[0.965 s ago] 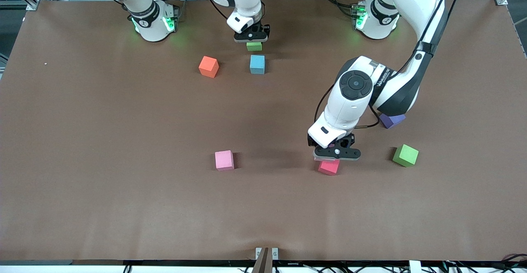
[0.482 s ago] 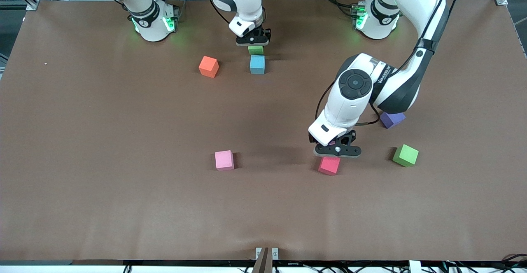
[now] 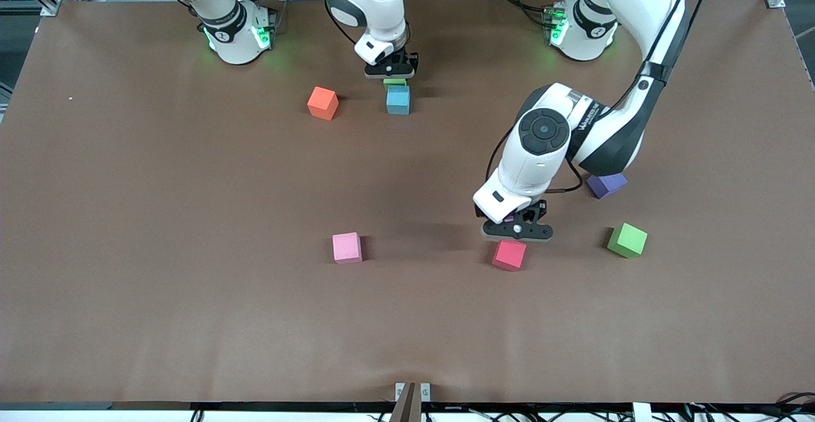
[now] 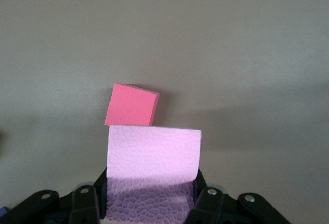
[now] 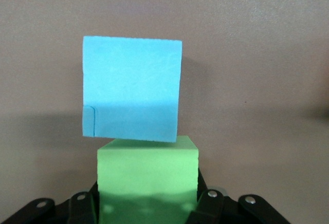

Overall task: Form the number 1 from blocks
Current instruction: 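Open the right gripper and raise it off the green block, then place the pink block beside cyan with the left gripper while the right reaches pink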

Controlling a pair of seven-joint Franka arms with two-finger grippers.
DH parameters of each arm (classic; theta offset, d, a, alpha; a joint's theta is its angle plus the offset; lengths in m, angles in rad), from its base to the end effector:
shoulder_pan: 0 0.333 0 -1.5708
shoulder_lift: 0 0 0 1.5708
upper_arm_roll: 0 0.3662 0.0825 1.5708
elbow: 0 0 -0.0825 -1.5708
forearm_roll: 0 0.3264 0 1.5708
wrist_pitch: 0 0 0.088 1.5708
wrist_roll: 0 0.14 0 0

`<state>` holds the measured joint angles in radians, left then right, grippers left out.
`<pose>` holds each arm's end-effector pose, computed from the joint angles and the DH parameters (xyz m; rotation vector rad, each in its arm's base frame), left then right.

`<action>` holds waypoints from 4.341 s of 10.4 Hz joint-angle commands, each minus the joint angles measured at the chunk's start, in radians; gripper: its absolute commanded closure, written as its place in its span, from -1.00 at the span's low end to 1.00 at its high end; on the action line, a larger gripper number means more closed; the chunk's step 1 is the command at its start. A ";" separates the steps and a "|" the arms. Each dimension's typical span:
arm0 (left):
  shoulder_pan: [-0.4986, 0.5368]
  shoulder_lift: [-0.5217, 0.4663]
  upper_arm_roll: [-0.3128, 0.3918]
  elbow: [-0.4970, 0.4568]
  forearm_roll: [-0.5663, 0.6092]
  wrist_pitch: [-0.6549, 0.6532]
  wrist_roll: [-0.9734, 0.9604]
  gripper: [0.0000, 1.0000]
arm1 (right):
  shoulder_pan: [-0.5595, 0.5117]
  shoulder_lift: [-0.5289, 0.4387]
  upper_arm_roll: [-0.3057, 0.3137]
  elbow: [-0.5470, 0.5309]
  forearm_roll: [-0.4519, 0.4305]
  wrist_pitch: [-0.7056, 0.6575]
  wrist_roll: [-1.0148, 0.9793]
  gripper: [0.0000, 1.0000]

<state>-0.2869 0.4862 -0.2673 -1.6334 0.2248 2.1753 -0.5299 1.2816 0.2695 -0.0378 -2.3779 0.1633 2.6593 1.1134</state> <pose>0.5834 -0.3120 0.3924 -3.1149 0.1732 -0.1561 0.1606 0.4672 0.2769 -3.1031 0.0193 0.0879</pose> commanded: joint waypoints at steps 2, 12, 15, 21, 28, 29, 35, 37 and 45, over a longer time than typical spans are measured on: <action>0.008 -0.014 -0.013 -0.002 -0.025 -0.009 0.036 1.00 | 0.007 0.017 -0.002 0.020 0.019 0.011 0.011 1.00; 0.008 -0.012 -0.024 0.006 -0.024 0.001 0.061 1.00 | -0.028 0.021 -0.007 0.063 0.019 -0.007 0.095 -1.00; 0.005 -0.012 -0.023 0.006 -0.024 0.003 0.059 1.00 | -0.062 -0.059 -0.010 0.063 0.018 -0.044 0.092 -1.00; -0.003 -0.015 -0.042 0.006 -0.028 0.003 0.036 1.00 | -0.385 -0.113 -0.102 0.216 0.007 -0.320 -0.341 -1.00; -0.160 0.035 -0.090 0.006 -0.038 0.015 -0.307 1.00 | -0.675 0.282 -0.100 0.762 -0.039 -0.412 -0.742 -1.00; -0.194 0.047 -0.087 0.001 -0.038 0.030 -0.353 1.00 | -0.724 0.298 -0.100 0.776 -0.034 -0.412 -0.817 -1.00; -0.348 0.140 -0.084 -0.070 0.014 0.156 -0.673 1.00 | -0.798 0.341 -0.099 0.828 -0.033 -0.414 -0.972 -1.00; -0.388 0.138 -0.085 -0.117 0.077 0.173 -0.807 1.00 | -0.780 0.367 -0.099 0.844 -0.039 -0.412 -0.983 -1.00; -0.403 0.095 -0.115 -0.229 0.168 0.262 -0.869 1.00 | -0.670 0.516 -0.097 0.965 -0.054 -0.400 -0.969 -1.00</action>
<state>-0.6856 0.6265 -0.3742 -1.8266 0.3628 2.4264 -1.3562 0.6090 0.7322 -0.1359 -1.4827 0.1273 2.2662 0.1319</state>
